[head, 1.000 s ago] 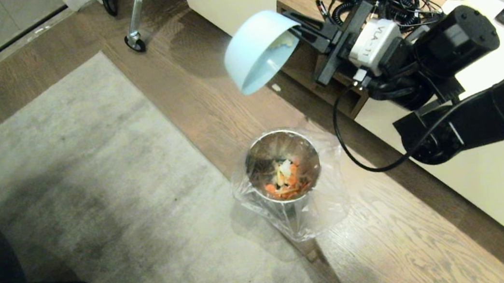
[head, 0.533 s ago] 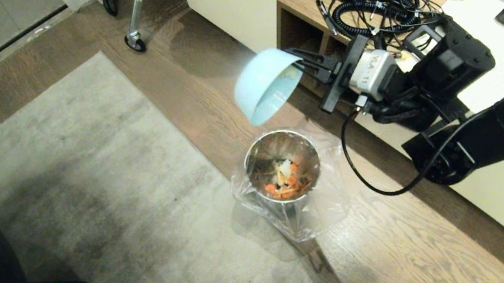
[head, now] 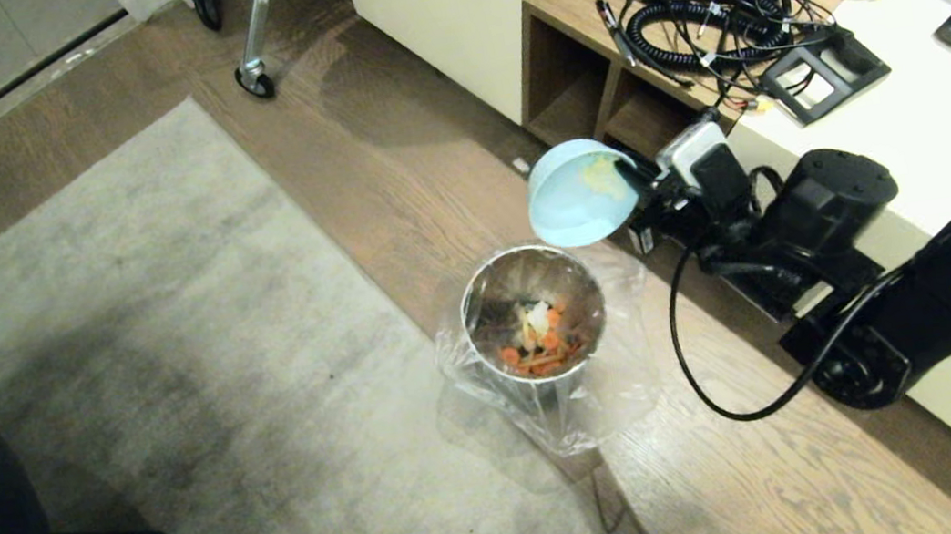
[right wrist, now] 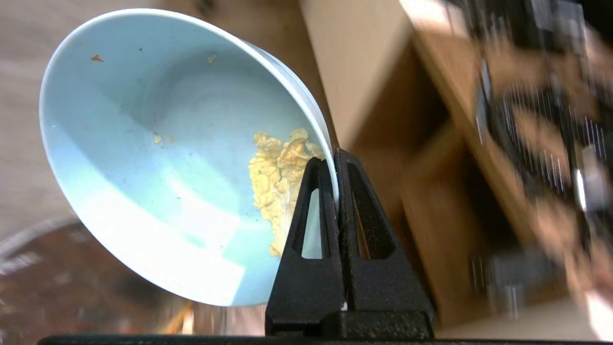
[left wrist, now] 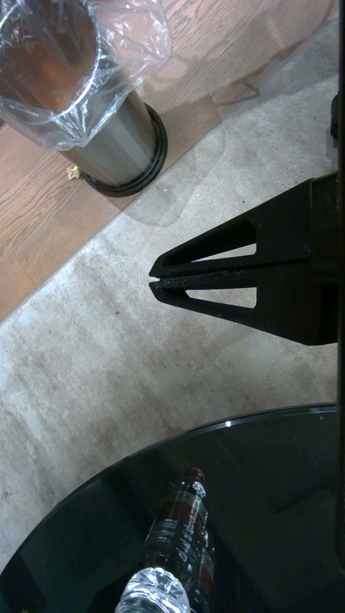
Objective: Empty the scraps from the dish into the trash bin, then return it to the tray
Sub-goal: Put the bowl back to the table
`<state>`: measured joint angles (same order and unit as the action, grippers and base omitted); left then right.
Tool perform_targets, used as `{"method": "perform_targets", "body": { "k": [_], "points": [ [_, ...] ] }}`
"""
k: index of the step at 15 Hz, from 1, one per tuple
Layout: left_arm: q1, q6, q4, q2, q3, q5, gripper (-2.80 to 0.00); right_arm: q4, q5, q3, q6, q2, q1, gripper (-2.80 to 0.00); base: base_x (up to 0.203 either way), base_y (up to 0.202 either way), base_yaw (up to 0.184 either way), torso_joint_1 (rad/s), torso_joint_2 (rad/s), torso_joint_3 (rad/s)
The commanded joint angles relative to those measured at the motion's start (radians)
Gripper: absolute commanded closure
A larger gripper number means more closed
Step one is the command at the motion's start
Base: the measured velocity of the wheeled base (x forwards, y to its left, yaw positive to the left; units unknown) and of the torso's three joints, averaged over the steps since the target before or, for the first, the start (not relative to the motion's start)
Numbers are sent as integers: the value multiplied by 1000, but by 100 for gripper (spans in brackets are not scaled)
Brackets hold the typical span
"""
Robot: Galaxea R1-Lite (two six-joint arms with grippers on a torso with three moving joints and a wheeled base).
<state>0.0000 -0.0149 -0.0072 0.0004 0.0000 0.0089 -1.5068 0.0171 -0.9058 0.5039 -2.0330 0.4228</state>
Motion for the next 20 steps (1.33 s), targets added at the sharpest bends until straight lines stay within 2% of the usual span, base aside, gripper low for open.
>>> {"method": "perform_targets", "body": {
  "k": [1, 3, 7, 10, 16, 20],
  "points": [
    [0, 0, 0, 0, 0, 0, 0, -8, -45, 69, -13, 11, 0, 0, 0, 0, 0, 0, 0, 0],
    [0, 0, 0, 0, 0, 0, 0, -8, -48, 140, -29, 32, 0, 0, 0, 0, 0, 0, 0, 0],
    [0, 0, 0, 0, 0, 0, 0, 3, -51, 194, -69, 67, -5, 0, 0, 0, 0, 0, 0, 0],
    [0, 0, 0, 0, 0, 0, 0, 61, -60, 233, -113, 115, -42, 0, 0, 0, 0, 0, 0, 0],
    [0, 0, 0, 0, 0, -1, 0, 286, -90, 295, -178, 275, -138, 0, 0, 0, 0, 0, 0, 0],
    [0, 0, 0, 0, 0, 0, 0, 387, -89, 417, -193, 388, -228, 0, 0, 0, 0, 0, 0, 0]
  ]
}}
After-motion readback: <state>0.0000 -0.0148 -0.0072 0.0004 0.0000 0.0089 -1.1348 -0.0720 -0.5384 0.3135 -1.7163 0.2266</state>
